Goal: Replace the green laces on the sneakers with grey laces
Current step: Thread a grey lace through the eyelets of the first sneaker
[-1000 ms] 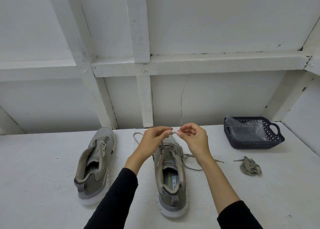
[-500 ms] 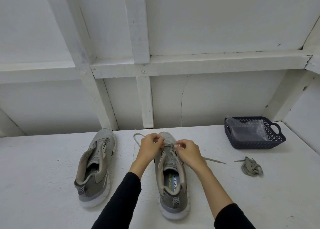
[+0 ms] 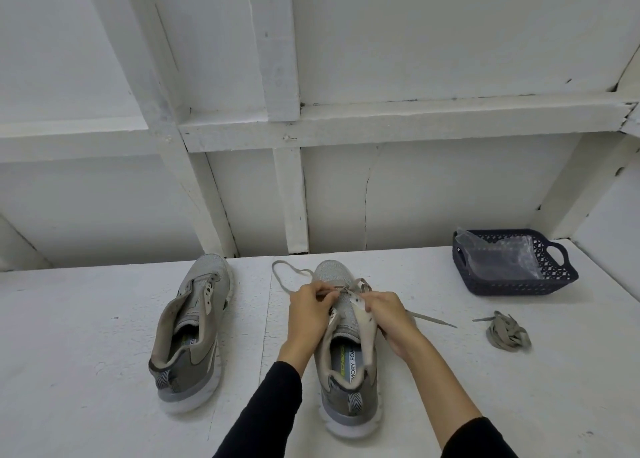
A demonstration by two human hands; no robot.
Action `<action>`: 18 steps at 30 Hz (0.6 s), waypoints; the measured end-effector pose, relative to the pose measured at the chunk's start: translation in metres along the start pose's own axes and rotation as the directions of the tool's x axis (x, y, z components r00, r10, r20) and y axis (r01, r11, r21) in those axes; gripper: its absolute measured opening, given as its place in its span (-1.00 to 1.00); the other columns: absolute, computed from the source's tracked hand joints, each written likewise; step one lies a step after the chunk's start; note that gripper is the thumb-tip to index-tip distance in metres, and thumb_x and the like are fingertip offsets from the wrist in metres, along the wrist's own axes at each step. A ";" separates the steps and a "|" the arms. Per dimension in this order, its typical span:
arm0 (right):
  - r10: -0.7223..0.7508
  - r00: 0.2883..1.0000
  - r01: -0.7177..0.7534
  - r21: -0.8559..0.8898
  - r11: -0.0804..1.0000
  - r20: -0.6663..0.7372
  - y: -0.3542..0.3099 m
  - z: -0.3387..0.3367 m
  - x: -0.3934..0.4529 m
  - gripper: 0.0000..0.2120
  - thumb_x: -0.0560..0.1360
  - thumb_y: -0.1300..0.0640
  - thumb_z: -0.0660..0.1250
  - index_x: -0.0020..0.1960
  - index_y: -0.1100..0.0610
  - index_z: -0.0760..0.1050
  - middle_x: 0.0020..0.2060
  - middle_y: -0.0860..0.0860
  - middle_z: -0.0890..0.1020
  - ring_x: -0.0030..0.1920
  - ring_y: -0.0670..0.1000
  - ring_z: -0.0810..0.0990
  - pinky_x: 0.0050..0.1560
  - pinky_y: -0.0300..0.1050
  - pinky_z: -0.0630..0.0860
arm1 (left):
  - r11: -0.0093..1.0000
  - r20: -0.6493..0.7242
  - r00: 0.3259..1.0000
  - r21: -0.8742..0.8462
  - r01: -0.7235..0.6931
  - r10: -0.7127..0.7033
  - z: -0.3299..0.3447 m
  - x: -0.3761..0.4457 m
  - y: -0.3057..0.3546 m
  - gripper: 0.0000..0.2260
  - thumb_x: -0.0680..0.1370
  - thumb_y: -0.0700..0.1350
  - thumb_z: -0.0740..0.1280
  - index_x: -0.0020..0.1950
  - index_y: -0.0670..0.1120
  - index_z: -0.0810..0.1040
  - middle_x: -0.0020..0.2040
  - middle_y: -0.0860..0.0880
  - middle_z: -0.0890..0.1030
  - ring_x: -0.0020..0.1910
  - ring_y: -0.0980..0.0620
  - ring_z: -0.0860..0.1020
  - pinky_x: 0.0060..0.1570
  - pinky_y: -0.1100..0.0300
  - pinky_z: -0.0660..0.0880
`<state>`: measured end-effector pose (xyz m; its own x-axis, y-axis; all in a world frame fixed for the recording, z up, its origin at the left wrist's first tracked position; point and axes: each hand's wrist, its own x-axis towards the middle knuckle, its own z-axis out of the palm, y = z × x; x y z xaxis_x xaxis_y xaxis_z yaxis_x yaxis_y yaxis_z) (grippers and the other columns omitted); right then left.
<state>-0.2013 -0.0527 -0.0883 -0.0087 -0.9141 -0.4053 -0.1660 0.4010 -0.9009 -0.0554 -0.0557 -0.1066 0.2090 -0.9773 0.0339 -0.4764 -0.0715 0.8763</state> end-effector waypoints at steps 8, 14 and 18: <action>-0.003 1.000 0.004 0.077 0.997 -0.005 0.007 0.001 0.005 -0.59 0.45 0.40 0.08 -0.09 0.03 0.61 0.04 0.10 0.64 0.07 0.07 0.55 0.16 -0.04 0.49 | 0.994 0.071 0.995 0.083 -0.077 0.071 0.001 0.002 -0.002 -0.92 0.55 -0.15 0.39 -0.01 -0.03 0.67 -0.12 0.09 0.66 -0.09 0.18 0.60 -0.01 0.26 0.54; -0.005 1.000 0.006 0.135 0.991 -0.009 0.011 0.002 0.007 -0.59 0.42 0.41 0.10 0.02 0.11 0.64 0.14 0.15 0.62 0.22 0.12 0.52 0.25 -0.03 0.45 | 0.947 0.152 0.975 0.254 -0.198 0.163 0.000 0.005 0.000 -0.91 0.56 -0.12 0.37 -0.01 -0.08 0.66 -0.08 -0.01 0.66 -0.11 0.10 0.61 -0.05 0.16 0.57; -0.016 1.000 0.018 0.140 0.990 -0.013 0.011 0.001 0.007 -0.60 0.43 0.40 0.11 0.00 0.08 0.63 0.14 0.09 0.60 0.22 0.06 0.50 0.17 -0.15 0.43 | 0.881 0.186 0.961 0.393 -0.264 0.205 0.002 0.005 0.003 -0.86 0.59 -0.08 0.31 0.03 -0.11 0.63 -0.02 -0.04 0.59 -0.06 -0.01 0.56 -0.05 0.03 0.53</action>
<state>-0.2018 -0.0545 -0.1011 -0.0191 -0.9212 -0.3886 -0.0269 0.3890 -0.9208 -0.0573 -0.0617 -0.1043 -0.0554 -0.9909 0.1229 -0.8104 0.1165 0.5742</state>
